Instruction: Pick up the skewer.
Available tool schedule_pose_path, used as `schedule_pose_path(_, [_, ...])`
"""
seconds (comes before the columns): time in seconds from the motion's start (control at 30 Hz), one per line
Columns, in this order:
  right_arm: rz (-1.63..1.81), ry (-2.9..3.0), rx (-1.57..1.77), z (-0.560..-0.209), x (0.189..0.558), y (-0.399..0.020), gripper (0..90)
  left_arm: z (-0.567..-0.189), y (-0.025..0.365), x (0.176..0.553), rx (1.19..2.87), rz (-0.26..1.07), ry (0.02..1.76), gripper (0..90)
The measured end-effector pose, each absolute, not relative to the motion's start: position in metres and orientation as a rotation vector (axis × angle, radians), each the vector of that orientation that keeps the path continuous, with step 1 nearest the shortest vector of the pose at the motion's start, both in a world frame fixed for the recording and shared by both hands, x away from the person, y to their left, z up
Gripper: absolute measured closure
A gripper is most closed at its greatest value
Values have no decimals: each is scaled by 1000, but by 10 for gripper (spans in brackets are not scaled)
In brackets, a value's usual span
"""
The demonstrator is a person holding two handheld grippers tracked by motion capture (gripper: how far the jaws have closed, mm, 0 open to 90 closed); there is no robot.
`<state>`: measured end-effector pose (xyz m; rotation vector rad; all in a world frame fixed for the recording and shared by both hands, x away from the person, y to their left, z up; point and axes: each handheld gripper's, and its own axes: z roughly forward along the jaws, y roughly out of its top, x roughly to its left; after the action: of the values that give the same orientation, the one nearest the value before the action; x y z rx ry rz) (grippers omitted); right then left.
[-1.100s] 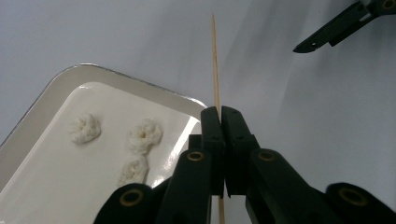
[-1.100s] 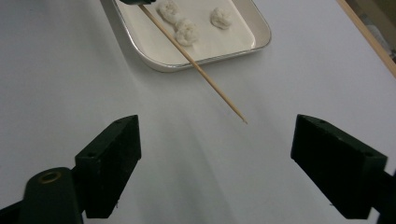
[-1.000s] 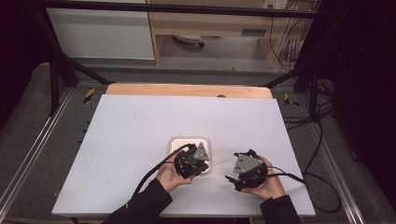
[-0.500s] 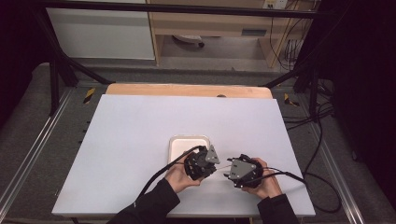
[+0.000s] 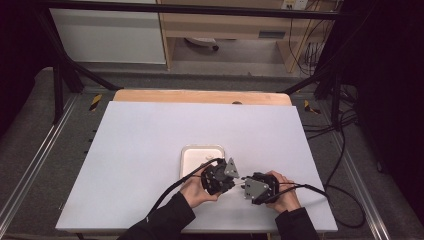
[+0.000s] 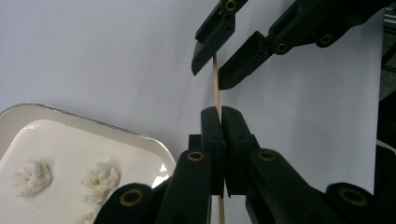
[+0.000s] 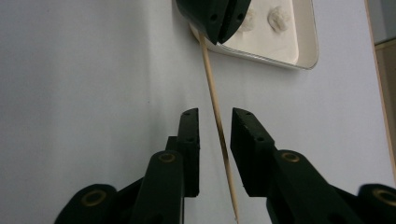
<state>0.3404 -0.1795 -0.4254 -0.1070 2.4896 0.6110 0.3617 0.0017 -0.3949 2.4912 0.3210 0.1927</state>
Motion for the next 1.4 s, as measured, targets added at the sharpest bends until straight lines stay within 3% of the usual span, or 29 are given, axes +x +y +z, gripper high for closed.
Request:
schedule_pose_path(0.33, [570, 2470, -205, -426, 338, -179, 857, -396, 1, 361, 2494, 173, 302, 884])
schedule_pose_path(0.7, [536, 2445, -279, -423, 336, -177, 893, -391, 6, 363, 2493, 177, 309, 867])
schedule_pose_path(0.87, [496, 2447, -275, -421, 338, -175, 893, -388, 14, 367, 2536, 163, 354, 735])
schedule_pose_path(1.07, [448, 2443, -309, -421, 339, -170, 893, -386, 21, 370, 2612, 164, 390, 669])
schedule_pose_path(1.2, [413, 2444, -327, -422, 339, -166, 893, -389, 20, 372, 2651, 147, 388, 677])
schedule_pose_path(1.4, [391, 2440, -369, -421, 339, -160, 893, -397, 11, 371, 2680, 104, 372, 779])
